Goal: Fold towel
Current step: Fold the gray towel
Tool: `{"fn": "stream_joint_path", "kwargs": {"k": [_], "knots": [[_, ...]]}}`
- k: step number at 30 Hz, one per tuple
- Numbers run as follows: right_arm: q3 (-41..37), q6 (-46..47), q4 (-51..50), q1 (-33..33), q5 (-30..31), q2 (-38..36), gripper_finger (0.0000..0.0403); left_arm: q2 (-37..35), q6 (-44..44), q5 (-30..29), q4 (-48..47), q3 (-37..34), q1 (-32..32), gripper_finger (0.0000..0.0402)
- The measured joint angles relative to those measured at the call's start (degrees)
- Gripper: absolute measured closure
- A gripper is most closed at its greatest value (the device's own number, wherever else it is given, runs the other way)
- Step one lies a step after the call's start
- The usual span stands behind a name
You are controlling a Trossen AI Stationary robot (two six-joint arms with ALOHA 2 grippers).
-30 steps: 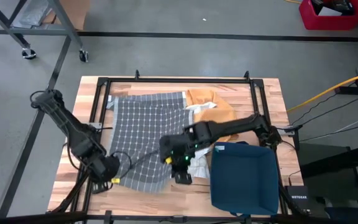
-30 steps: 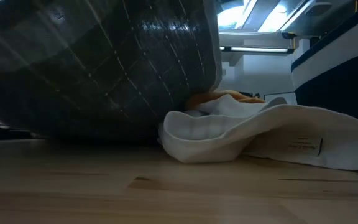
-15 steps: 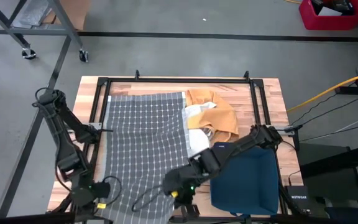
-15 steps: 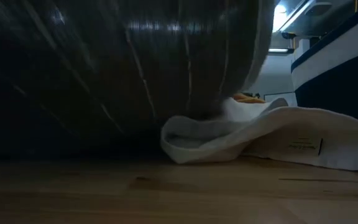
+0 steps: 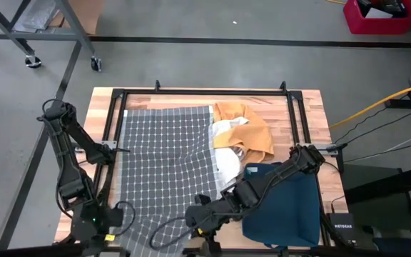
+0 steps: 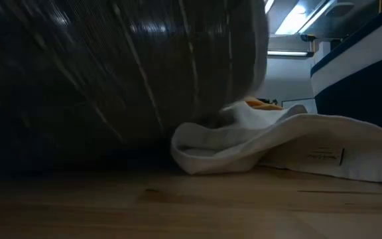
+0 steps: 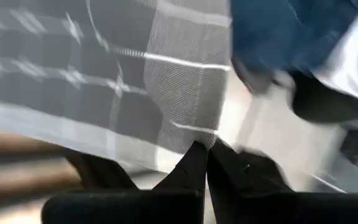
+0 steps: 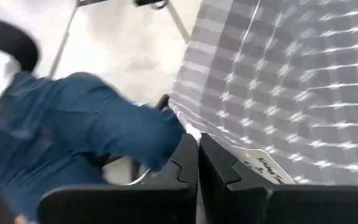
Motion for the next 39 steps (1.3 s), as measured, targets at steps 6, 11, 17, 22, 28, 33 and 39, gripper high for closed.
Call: {"fn": "stream_joint_path", "kwargs": {"k": [6, 11, 17, 22, 28, 33, 39], "knots": [[0.0, -1.25, -0.6, -1.55, 2.87, -0.86, 0.0402, 0.0, 4.36, -19.3, -11.81, 0.0, 0.04, 0.0401], [0.0, -2.81, -2.66, -2.86, 7.63, -3.9, 0.0402, 0.0, 3.92, -28.4, -19.9, 0.02, 0.02, 0.0401], [0.01, -6.05, -3.74, -5.9, 12.77, -7.85, 0.0402, 0.0, -3.05, -40.21, -35.39, 1.34, 0.02, 0.0401], [0.02, -9.61, -8.47, -9.32, 17.22, -9.14, 0.0402, -0.16, -16.88, -45.87, -54.07, 3.78, 0.07, 0.0401], [0.02, -16.01, -12.65, -14.64, 21.64, -9.22, 0.0402, -2.54, -14.52, -50.43, -53.5, 2.51, 3.33, 0.0401], [0.02, -19.42, -14.98, -18.76, 21.73, -9.34, 0.0402, -2.76, -15.04, -55.16, -53.35, 1.6, 7.95, 0.0401], [0.02, -23.98, -19.84, -23.12, 22.94, -9.88, 0.0402, -2.76, -9.92, -61.14, -53.2, 1.6, 15.79, 0.0401]]}}
